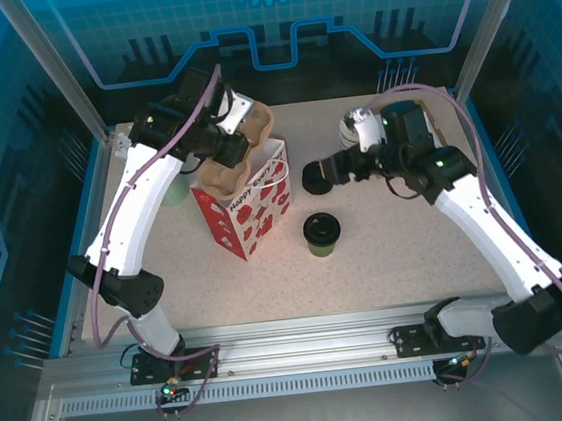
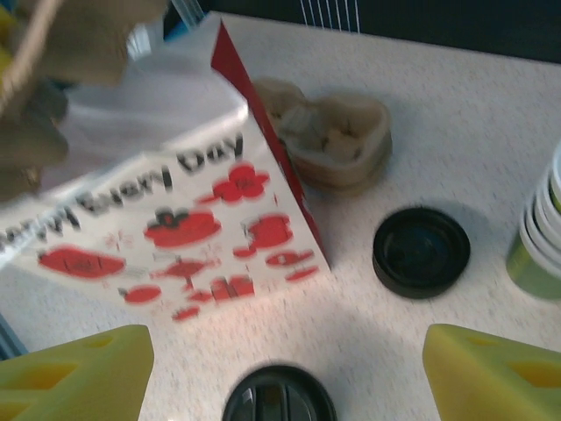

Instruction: Pack the takeout coffee

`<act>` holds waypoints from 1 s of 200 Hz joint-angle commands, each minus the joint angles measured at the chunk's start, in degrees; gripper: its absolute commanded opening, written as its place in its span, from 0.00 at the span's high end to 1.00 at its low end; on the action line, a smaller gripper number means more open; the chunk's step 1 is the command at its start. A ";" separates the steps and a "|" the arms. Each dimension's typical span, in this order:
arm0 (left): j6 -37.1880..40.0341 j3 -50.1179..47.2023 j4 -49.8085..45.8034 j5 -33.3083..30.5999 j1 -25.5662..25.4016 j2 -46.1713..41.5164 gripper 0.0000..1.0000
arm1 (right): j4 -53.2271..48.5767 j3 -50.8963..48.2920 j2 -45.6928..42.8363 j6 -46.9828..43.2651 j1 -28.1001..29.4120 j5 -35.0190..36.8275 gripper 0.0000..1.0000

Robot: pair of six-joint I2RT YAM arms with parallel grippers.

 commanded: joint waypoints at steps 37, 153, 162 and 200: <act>1.20 1.53 0.17 0.11 0.72 0.78 0.81 | 11.40 9.72 15.00 5.61 -0.73 -11.35 0.21; 1.03 0.20 0.95 0.50 1.06 0.44 0.81 | 12.14 22.46 33.46 9.33 0.21 -20.82 0.36; 0.91 0.27 0.97 0.66 1.06 0.55 0.81 | 12.00 22.98 34.07 9.38 0.29 -21.00 0.37; 1.06 0.25 0.87 0.31 1.10 0.53 0.81 | 11.40 24.03 35.59 9.31 0.73 -21.30 0.40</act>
